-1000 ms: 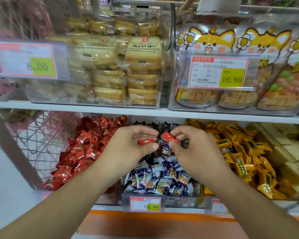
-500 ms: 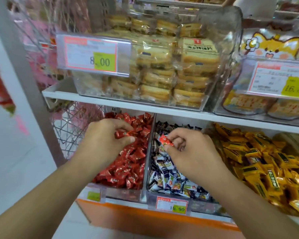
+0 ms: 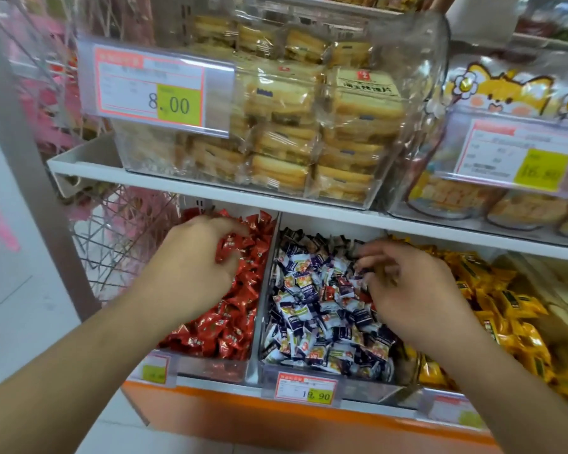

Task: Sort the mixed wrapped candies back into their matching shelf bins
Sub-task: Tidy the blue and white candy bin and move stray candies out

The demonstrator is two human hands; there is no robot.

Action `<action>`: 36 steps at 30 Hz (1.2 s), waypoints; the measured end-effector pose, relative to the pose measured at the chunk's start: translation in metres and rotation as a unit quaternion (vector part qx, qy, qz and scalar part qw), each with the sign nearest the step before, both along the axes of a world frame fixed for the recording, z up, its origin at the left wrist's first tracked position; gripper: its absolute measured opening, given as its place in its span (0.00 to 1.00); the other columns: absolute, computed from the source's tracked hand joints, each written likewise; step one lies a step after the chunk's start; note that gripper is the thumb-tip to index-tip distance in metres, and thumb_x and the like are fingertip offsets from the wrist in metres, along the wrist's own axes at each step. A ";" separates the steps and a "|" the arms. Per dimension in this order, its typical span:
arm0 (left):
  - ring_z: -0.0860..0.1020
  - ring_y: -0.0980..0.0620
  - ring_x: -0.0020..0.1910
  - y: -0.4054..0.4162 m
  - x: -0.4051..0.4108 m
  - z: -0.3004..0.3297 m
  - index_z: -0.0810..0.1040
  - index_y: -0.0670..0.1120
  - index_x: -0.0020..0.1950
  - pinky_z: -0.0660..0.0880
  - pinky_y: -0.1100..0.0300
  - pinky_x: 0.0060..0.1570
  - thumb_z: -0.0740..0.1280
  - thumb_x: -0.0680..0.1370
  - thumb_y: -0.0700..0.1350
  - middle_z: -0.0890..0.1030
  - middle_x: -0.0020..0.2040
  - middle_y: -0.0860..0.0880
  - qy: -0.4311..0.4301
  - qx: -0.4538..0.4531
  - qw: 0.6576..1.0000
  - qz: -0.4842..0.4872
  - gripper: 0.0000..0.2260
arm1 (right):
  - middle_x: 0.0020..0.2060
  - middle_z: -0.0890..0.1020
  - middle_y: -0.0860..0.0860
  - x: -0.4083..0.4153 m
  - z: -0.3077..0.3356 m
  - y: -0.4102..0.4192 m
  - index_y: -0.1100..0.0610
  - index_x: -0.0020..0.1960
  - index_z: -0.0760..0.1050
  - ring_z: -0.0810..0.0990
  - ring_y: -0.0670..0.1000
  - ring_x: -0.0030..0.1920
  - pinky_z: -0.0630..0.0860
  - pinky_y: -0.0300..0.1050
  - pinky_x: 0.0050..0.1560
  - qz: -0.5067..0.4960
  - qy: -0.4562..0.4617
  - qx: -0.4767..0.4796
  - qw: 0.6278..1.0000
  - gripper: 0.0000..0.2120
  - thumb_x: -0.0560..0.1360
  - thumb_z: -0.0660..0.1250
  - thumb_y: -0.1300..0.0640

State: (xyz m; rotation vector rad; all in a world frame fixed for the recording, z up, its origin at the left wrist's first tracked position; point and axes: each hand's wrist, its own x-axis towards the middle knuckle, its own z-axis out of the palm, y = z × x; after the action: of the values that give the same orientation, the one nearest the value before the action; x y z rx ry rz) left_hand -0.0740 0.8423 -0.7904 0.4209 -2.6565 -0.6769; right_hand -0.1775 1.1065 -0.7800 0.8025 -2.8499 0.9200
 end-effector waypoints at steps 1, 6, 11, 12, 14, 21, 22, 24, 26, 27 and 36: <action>0.80 0.56 0.48 0.010 -0.002 0.000 0.80 0.59 0.64 0.68 0.68 0.45 0.69 0.79 0.46 0.77 0.57 0.56 0.004 -0.007 1.000 -0.020 0.15 | 0.53 0.81 0.38 -0.004 0.003 0.011 0.46 0.63 0.78 0.76 0.38 0.46 0.71 0.25 0.50 -0.018 0.013 0.017 1.000 0.14 0.80 0.68 0.60; 0.73 0.64 0.48 0.062 -0.025 -0.002 0.78 0.59 0.65 0.68 0.71 0.51 0.69 0.81 0.47 0.72 0.54 0.63 -0.007 -0.011 0.991 -0.133 0.14 | 0.60 0.81 0.44 -0.011 0.005 0.042 0.47 0.68 0.75 0.80 0.42 0.34 0.70 0.26 0.32 -0.048 -0.004 0.096 0.994 0.17 0.80 0.70 0.55; 0.77 0.59 0.55 0.104 -0.067 -0.013 0.77 0.56 0.69 0.74 0.65 0.56 0.72 0.80 0.47 0.79 0.60 0.56 -0.076 -0.019 0.980 -0.185 0.18 | 0.64 0.76 0.46 -0.014 0.001 0.050 0.45 0.69 0.74 0.85 0.46 0.39 0.77 0.33 0.31 -0.040 -0.028 0.104 0.993 0.18 0.80 0.70 0.53; 0.79 0.55 0.55 0.107 -0.076 -0.016 0.77 0.55 0.70 0.75 0.63 0.55 0.72 0.80 0.45 0.80 0.60 0.53 -0.095 -0.030 0.977 -0.189 0.19 | 0.67 0.74 0.46 -0.014 0.001 0.051 0.45 0.69 0.73 0.85 0.48 0.48 0.77 0.32 0.37 -0.040 -0.027 0.109 0.993 0.18 0.80 0.70 0.52; 0.82 0.50 0.55 0.109 -0.093 -0.023 0.77 0.55 0.70 0.79 0.58 0.54 0.72 0.80 0.42 0.82 0.59 0.50 -0.145 -0.060 0.969 -0.189 0.20 | 0.71 0.72 0.45 -0.016 -0.001 0.052 0.45 0.70 0.73 0.79 0.49 0.63 0.74 0.33 0.51 -0.034 -0.032 0.104 0.993 0.19 0.81 0.69 0.53; 0.83 0.52 0.45 0.101 -0.123 -0.040 0.84 0.55 0.55 0.82 0.59 0.46 0.70 0.75 0.36 0.85 0.47 0.51 -0.192 -0.132 0.957 -0.175 0.15 | 0.71 0.71 0.45 -0.021 -0.006 0.058 0.49 0.69 0.74 0.67 0.49 0.74 0.67 0.40 0.69 -0.012 -0.034 0.081 0.996 0.17 0.81 0.69 0.54; 0.83 0.54 0.43 0.101 -0.123 -0.041 0.85 0.55 0.53 0.82 0.59 0.45 0.70 0.75 0.36 0.85 0.45 0.53 -0.190 -0.129 0.957 -0.175 0.15 | 0.71 0.71 0.45 -0.022 -0.006 0.059 0.50 0.69 0.74 0.67 0.49 0.74 0.67 0.38 0.68 -0.009 -0.034 0.077 0.996 0.17 0.81 0.69 0.54; 0.82 0.57 0.40 0.102 -0.121 -0.041 0.86 0.55 0.52 0.83 0.58 0.45 0.71 0.76 0.37 0.85 0.42 0.56 -0.182 -0.114 0.960 -0.179 0.14 | 0.70 0.72 0.45 -0.023 -0.008 0.060 0.50 0.68 0.75 0.68 0.48 0.73 0.65 0.36 0.65 -0.007 -0.028 0.071 0.997 0.16 0.81 0.69 0.54; 0.82 0.60 0.40 0.103 -0.118 -0.041 0.87 0.55 0.51 0.82 0.59 0.45 0.72 0.77 0.38 0.85 0.41 0.57 -0.166 -0.101 0.964 -0.181 0.12 | 0.69 0.73 0.44 -0.023 -0.010 0.061 0.50 0.68 0.75 0.69 0.47 0.72 0.63 0.34 0.62 -0.008 -0.020 0.066 0.998 0.16 0.80 0.70 0.54; 0.82 0.61 0.39 0.103 -0.116 -0.040 0.87 0.55 0.50 0.82 0.60 0.44 0.72 0.77 0.38 0.85 0.41 0.58 -0.157 -0.099 0.966 -0.181 0.11 | 0.68 0.73 0.44 -0.023 -0.010 0.062 0.50 0.68 0.75 0.69 0.46 0.71 0.62 0.33 0.61 -0.008 -0.019 0.064 0.998 0.16 0.80 0.70 0.54; 0.79 0.59 0.31 0.101 -0.089 -0.026 0.79 0.57 0.46 0.78 0.59 0.32 0.70 0.81 0.45 0.83 0.40 0.55 -0.068 -0.051 0.984 -0.159 0.07 | 0.69 0.72 0.44 -0.021 -0.010 0.058 0.51 0.68 0.75 0.69 0.46 0.71 0.62 0.34 0.63 -0.006 -0.009 0.067 0.998 0.15 0.81 0.69 0.55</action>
State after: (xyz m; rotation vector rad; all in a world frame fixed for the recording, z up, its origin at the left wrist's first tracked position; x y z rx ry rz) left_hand -0.1627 0.9430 -0.8164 0.0133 -2.9061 -0.6165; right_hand -0.1982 1.1645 -0.7895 0.7920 -2.9555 0.7441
